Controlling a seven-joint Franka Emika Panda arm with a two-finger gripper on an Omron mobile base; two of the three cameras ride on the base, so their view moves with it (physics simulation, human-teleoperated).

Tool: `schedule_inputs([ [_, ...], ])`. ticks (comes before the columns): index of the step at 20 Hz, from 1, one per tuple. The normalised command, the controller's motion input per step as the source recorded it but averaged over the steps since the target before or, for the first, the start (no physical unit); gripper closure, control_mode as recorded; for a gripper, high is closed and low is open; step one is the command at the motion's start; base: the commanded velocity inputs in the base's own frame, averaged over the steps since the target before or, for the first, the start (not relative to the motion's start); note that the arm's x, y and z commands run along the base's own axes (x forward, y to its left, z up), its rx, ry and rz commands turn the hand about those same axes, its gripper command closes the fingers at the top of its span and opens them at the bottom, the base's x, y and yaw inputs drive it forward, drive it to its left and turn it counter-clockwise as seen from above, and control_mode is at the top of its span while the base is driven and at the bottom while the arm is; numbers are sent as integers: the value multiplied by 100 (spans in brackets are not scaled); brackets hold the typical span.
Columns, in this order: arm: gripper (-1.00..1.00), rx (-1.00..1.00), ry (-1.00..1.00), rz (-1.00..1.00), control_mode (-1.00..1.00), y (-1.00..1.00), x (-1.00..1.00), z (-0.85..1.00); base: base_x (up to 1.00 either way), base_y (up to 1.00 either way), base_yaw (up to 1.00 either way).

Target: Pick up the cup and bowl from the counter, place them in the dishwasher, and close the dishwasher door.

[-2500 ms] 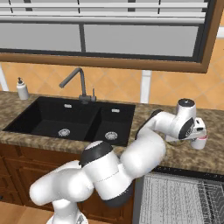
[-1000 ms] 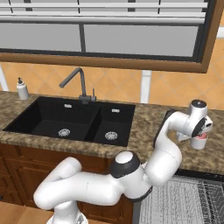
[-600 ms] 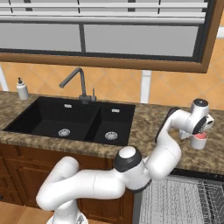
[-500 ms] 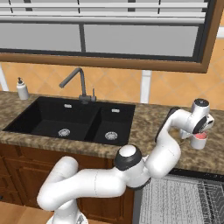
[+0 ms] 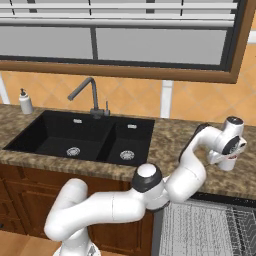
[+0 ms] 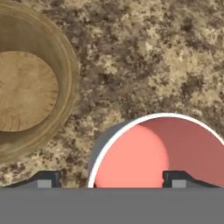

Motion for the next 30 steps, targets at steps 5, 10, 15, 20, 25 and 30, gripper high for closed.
schedule_inputs([
  [5, 100, -6, -1, 5, -100, 29, -4, -55, 0, 0, 0],
  [10, 100, 10, -22, 3, -100, 37, -42, -20, 0, 0, 0],
  [15, 100, 11, -61, 0, -100, 43, -14, 13, 0, 0, 0],
  [20, 100, 0, -81, 4, -100, 92, -4, 19, 0, 0, 0],
  [25, 100, 0, -54, 5, -100, 100, -12, 19, 0, 0, 0],
  [30, 100, -1, -7, 25, -100, 76, -94, 83, 0, 0, 0],
])
